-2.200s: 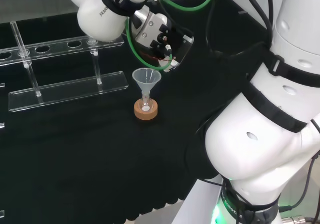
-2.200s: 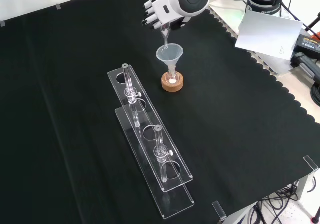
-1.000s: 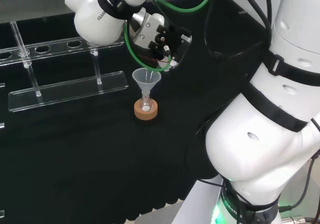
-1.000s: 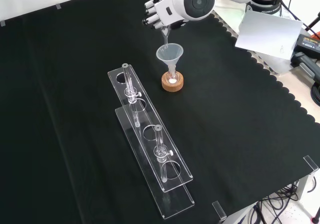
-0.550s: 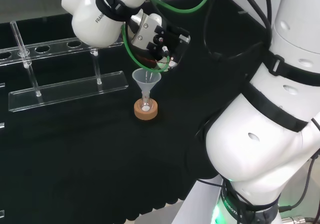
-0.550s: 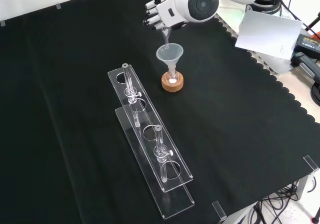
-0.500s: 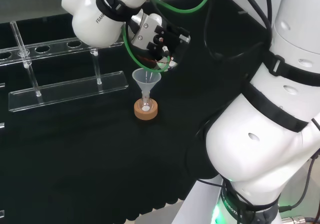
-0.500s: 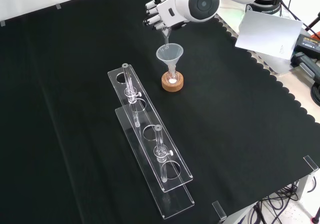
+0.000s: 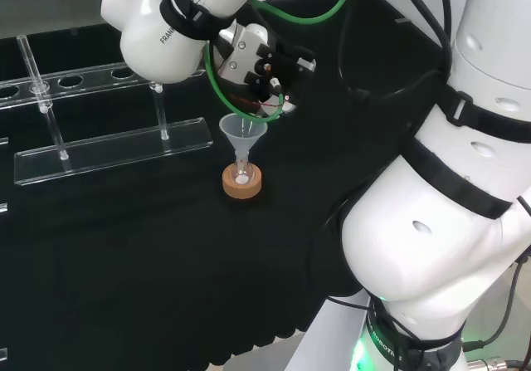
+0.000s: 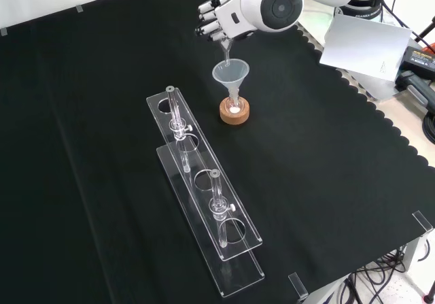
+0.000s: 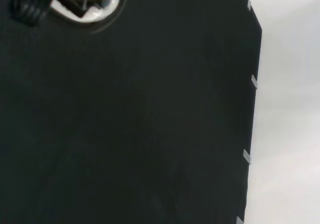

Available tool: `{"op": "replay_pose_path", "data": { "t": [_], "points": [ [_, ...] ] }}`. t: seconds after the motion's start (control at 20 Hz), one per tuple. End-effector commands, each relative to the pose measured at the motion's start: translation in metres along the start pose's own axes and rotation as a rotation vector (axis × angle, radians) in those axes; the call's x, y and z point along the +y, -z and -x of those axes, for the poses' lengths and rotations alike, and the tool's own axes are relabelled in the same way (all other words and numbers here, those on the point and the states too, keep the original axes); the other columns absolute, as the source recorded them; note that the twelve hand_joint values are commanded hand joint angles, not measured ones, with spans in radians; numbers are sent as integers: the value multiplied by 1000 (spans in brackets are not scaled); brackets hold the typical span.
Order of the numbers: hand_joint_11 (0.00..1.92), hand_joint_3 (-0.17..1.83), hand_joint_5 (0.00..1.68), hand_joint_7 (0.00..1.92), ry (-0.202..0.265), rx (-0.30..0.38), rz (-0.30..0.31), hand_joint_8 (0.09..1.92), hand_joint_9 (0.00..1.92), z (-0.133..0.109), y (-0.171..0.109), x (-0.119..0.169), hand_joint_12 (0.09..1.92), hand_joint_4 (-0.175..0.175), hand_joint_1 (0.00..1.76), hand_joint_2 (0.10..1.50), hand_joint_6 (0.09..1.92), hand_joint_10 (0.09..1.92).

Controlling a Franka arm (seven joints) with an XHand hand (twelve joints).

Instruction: Pour all the NaCl from the weighing funnel into the round-bottom flask.

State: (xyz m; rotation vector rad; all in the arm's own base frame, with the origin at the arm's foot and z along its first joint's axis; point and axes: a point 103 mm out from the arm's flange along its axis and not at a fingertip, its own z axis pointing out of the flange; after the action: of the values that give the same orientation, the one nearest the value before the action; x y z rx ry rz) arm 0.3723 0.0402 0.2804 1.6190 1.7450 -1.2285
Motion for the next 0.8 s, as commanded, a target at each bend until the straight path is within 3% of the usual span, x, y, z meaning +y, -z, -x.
{"op": "replay_pose_path", "data": {
  "t": [0.05, 0.8],
  "points": [
    [943, 663, 1308, 595, -1, -4, 7, 636, 1002, 0, 1, -1, 962, 175, 1130, 641, 612, 232],
    [945, 664, 1308, 591, -13, -36, -4, 635, 1002, -1, 3, -2, 962, 175, 1130, 641, 612, 231]
  ]
}}
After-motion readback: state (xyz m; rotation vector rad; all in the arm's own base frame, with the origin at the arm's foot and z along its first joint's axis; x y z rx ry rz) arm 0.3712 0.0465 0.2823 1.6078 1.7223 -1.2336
